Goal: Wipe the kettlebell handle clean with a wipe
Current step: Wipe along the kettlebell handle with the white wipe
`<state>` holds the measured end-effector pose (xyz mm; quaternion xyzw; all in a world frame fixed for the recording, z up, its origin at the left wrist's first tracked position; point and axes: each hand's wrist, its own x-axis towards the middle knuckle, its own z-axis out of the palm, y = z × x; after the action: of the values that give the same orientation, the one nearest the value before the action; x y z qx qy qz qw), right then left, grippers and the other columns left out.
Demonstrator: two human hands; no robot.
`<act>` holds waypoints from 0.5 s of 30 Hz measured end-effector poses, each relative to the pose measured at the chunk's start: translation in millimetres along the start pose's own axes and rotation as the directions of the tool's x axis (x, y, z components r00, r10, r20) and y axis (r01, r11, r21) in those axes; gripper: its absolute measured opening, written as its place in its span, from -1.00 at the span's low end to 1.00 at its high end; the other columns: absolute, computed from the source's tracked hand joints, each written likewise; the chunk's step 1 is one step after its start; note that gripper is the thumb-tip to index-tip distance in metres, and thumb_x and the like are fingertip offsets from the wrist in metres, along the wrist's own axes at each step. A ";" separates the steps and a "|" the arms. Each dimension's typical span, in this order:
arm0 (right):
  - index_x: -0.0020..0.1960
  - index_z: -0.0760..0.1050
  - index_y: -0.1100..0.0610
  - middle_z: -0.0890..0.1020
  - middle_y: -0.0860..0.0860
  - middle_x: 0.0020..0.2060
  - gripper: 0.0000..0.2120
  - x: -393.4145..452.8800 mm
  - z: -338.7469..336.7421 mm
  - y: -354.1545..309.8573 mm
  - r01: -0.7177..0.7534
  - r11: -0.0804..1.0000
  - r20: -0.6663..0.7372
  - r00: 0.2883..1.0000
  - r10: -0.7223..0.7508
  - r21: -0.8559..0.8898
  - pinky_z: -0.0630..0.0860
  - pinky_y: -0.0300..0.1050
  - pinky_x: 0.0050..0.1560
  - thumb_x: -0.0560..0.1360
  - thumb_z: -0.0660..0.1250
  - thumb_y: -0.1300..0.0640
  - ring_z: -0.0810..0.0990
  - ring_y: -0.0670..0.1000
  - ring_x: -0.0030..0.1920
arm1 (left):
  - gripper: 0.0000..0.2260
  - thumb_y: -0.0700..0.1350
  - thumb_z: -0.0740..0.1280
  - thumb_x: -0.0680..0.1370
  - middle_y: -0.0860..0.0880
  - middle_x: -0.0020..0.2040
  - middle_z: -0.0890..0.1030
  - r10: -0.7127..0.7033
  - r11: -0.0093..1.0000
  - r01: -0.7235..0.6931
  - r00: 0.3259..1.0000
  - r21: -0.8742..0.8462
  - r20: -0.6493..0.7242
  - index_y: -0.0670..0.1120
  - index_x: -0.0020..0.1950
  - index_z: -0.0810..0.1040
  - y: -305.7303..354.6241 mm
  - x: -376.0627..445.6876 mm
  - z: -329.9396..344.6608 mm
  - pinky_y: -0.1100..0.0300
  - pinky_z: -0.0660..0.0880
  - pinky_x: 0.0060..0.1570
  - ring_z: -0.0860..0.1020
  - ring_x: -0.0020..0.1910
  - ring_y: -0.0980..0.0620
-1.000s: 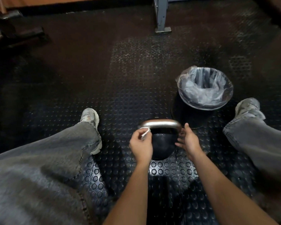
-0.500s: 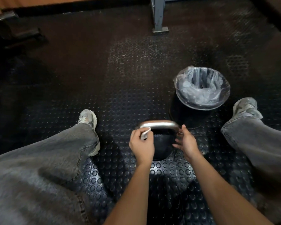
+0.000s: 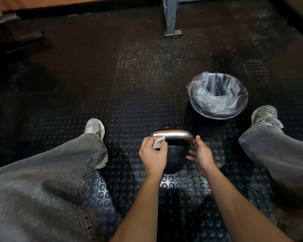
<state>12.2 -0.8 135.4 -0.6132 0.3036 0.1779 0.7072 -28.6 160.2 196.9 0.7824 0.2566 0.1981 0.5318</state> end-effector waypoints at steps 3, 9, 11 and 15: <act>0.38 0.48 0.09 0.57 0.11 0.27 -0.47 -0.4 -1.0 0.2 0.008 1.000 -0.005 1.000 -0.008 0.002 0.62 0.06 0.01 0.63 0.13 -0.26 0.56 0.15 0.23 | -0.91 -0.22 0.48 0.43 0.10 -0.19 0.61 -0.021 1.000 0.021 0.999 0.019 -0.033 -0.03 -0.18 0.67 -15.0 -0.5 -1.2 0.42 0.42 -0.16 0.57 -0.19 0.19; 0.37 0.49 0.10 0.57 0.09 0.28 -0.47 -0.6 -2.1 1.5 0.017 1.000 0.003 1.000 -0.017 -0.016 0.63 0.04 0.00 0.62 0.14 -0.26 0.56 0.14 0.24 | -0.95 -0.18 0.40 0.54 0.02 -0.14 0.65 -0.646 0.745 0.575 0.749 -0.338 -0.150 -0.04 -0.05 0.63 -26.1 8.9 -1.8 0.28 0.44 -0.24 0.59 -0.18 0.11; 0.38 0.48 0.10 0.56 0.10 0.29 -0.47 -1.0 -1.3 1.4 0.017 1.000 0.005 1.000 -0.017 -0.009 0.63 0.05 0.01 0.63 0.14 -0.26 0.56 0.15 0.25 | -0.95 -0.16 0.39 0.54 0.03 -0.14 0.66 -0.620 0.762 0.537 0.766 -0.362 -0.169 -0.02 -0.05 0.63 -15.2 8.8 0.6 0.29 0.44 -0.21 0.61 -0.15 0.10; 0.39 0.47 0.10 0.57 0.08 0.28 -0.49 -3.9 0.6 -0.3 0.021 1.000 0.005 1.000 -0.021 0.003 0.61 0.05 0.01 0.64 0.14 -0.24 0.55 0.15 0.26 | -0.83 -0.22 0.44 0.48 0.10 -0.10 0.60 -0.102 0.993 0.099 0.994 -0.072 -0.039 0.07 -0.15 0.62 2.7 -8.1 6.9 0.41 0.45 -0.13 0.57 -0.13 0.20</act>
<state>9.6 0.2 138.2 -0.6147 0.2955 0.1715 0.7109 -30.5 149.3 196.6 0.7451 0.2998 0.1966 0.5624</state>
